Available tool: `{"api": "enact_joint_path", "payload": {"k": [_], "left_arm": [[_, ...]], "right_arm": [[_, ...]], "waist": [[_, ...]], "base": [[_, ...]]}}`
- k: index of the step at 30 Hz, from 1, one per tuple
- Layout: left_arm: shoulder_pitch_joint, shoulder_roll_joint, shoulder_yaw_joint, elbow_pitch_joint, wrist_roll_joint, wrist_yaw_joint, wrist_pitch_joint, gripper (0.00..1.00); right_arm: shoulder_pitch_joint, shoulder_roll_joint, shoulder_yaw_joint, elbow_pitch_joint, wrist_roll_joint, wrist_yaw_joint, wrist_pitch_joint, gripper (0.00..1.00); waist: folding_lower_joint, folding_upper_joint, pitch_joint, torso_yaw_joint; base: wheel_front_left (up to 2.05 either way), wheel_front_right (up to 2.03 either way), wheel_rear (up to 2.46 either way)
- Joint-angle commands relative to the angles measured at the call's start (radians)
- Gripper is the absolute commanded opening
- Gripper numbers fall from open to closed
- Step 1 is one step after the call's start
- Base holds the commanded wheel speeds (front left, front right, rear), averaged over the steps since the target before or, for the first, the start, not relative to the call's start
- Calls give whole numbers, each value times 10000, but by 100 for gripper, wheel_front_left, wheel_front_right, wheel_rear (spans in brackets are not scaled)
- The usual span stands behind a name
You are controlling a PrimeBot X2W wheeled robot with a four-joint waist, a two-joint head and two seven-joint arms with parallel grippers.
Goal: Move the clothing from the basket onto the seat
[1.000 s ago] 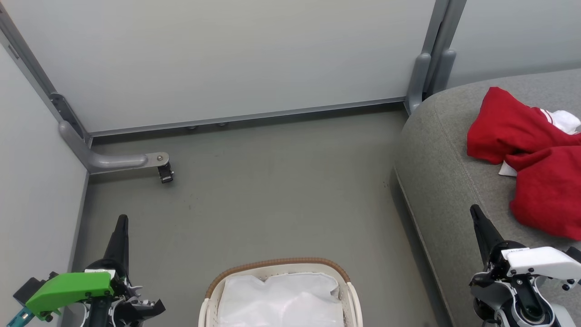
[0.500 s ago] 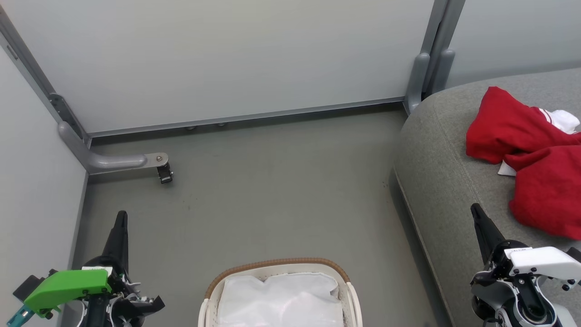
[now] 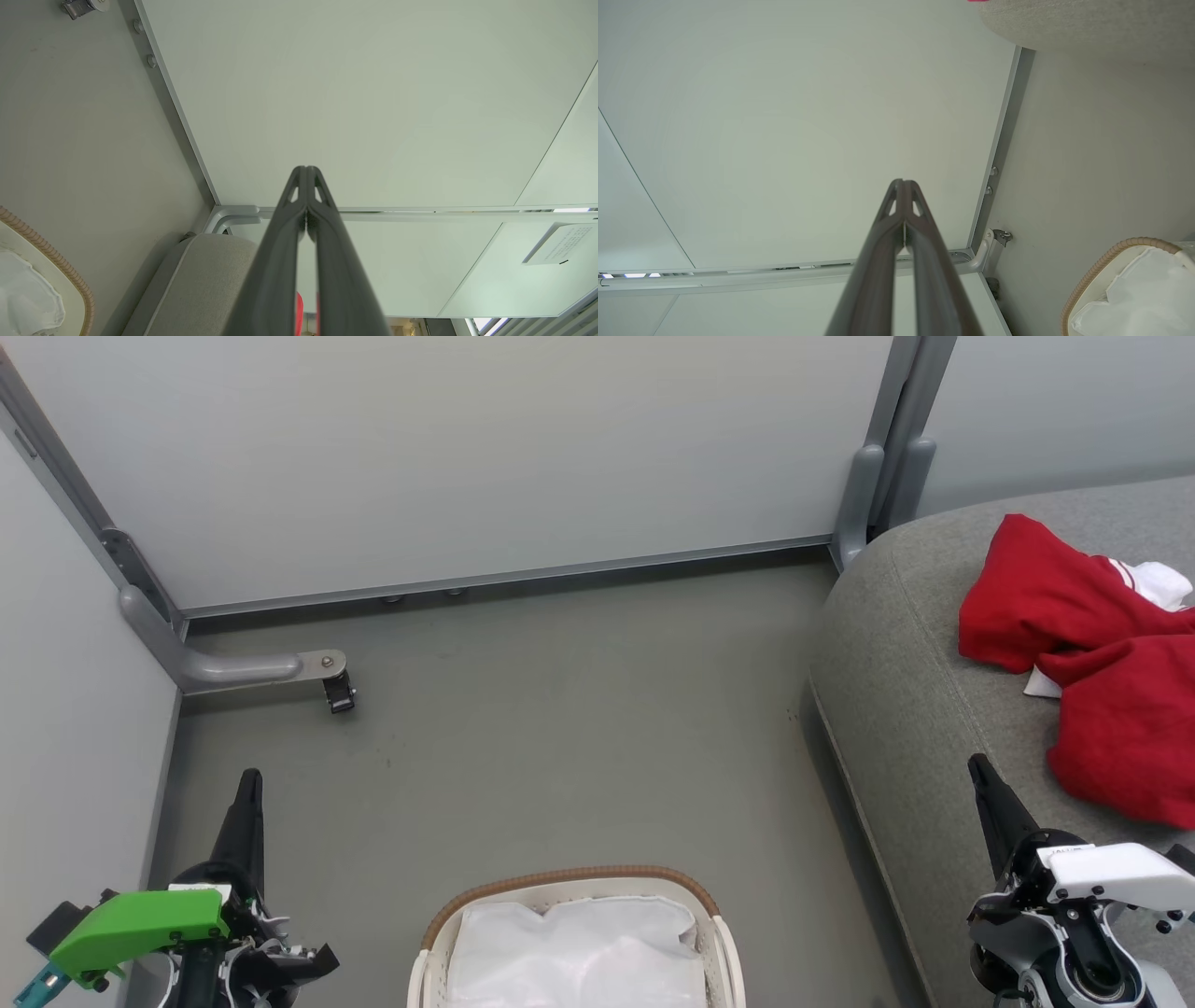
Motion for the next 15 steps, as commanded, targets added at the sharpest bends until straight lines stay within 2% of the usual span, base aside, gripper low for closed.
{"api": "enact_joint_path", "payload": {"k": [1,15], "left_arm": [[-111,-4,25,-11,-34,7,36,0],[-111,-3,24,-10,-35,7,35,0]], "right_arm": [[103,-59,-20,-32,41,-3,32,0],[103,-60,-19,-31,41,-3,32,0]], "waist": [[0,0,0,0],[0,0,0,0]], "base": [[0,0,0],[0,0,0]]}}
